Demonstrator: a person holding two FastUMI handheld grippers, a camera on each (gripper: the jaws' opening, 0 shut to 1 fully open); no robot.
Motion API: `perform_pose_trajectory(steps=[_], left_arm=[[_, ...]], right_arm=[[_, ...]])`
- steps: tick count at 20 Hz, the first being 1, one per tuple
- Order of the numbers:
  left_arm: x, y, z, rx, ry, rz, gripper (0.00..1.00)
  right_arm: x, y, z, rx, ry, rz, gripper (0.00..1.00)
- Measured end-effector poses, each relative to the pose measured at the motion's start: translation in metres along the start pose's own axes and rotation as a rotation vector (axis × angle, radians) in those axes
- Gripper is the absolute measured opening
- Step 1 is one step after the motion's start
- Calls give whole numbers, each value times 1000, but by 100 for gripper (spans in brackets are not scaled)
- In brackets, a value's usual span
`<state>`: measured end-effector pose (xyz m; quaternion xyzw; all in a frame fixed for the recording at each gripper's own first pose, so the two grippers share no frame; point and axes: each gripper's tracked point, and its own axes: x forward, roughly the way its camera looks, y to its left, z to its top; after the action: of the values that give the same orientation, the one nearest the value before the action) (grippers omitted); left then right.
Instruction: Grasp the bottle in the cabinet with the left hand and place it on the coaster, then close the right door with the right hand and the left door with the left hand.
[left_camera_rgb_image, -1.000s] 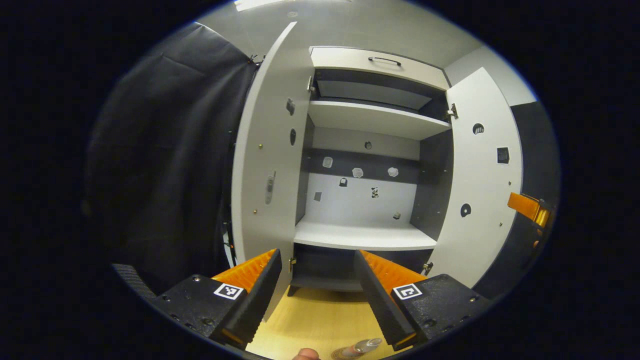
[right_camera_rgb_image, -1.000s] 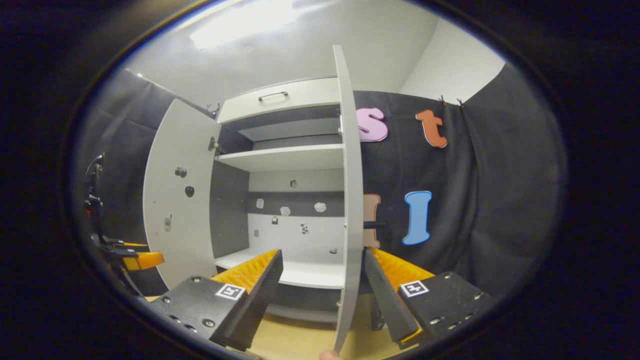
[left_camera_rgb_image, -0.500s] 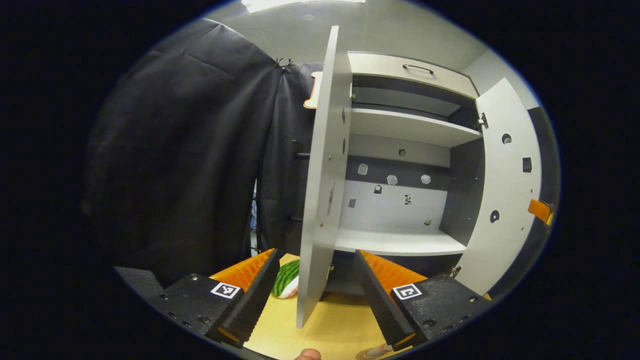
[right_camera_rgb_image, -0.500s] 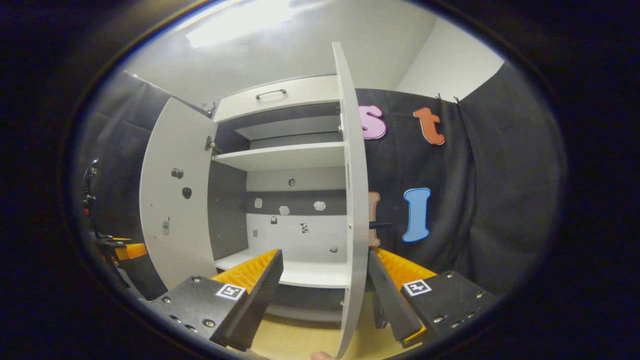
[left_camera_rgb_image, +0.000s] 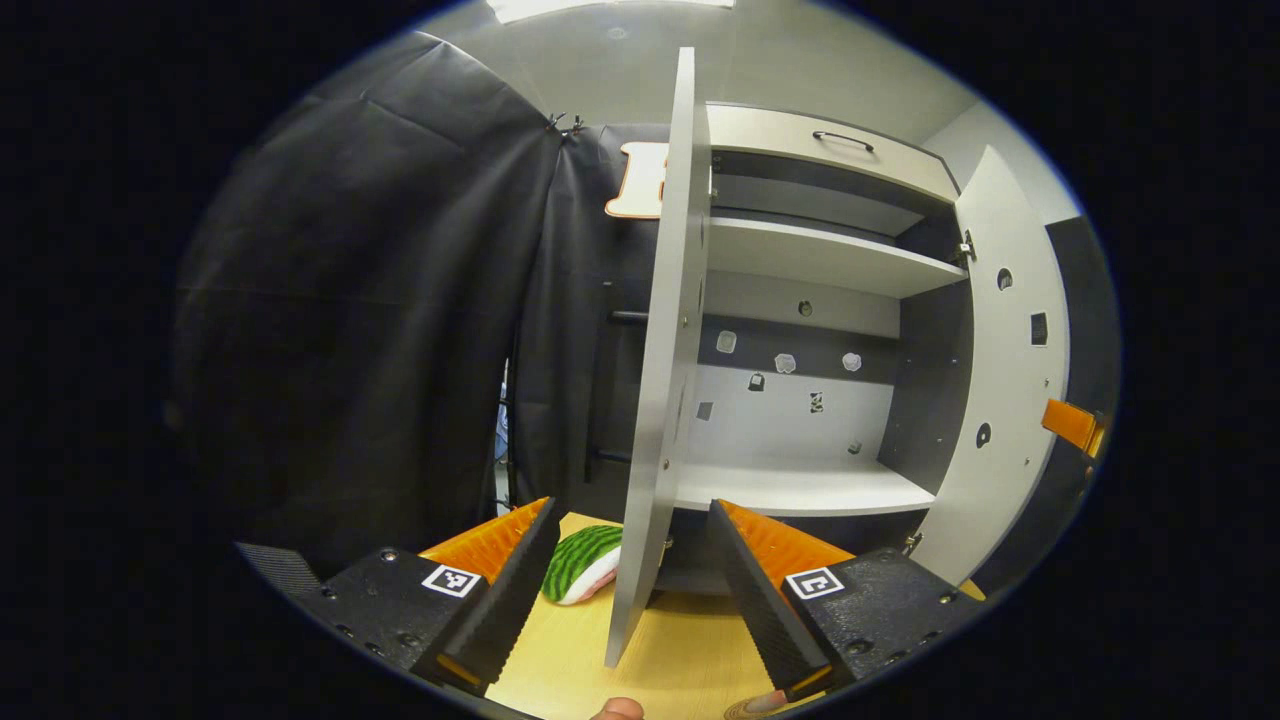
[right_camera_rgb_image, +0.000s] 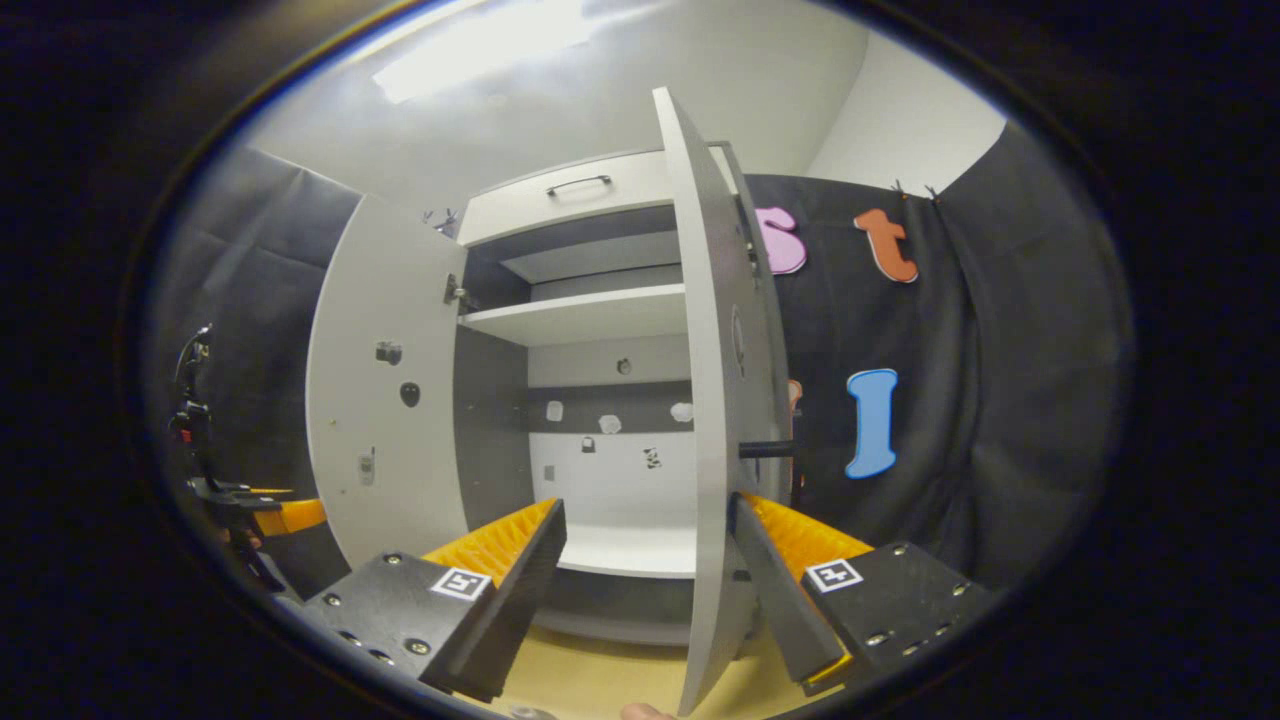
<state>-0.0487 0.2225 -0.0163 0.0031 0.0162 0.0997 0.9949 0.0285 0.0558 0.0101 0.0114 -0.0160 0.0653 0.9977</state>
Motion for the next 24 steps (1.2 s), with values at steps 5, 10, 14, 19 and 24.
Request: perform_pose_trajectory(steps=[5,10,14,19,24], left_arm=[[0,21,-5,3,9,17,95],[1,35,-4,-7,8,31,95],[0,45,-6,-1,13,41,95],[5,49,-9,-15,19,39,95],[8,48,-9,-28,16,30,95]], right_arm=[[24,40,-8,18,3,58,99],[35,88,-28,43,52,173,94],[38,111,-40,41,77,206,98],[39,119,-45,34,91,220,98],[38,120,-46,27,97,218,98]])
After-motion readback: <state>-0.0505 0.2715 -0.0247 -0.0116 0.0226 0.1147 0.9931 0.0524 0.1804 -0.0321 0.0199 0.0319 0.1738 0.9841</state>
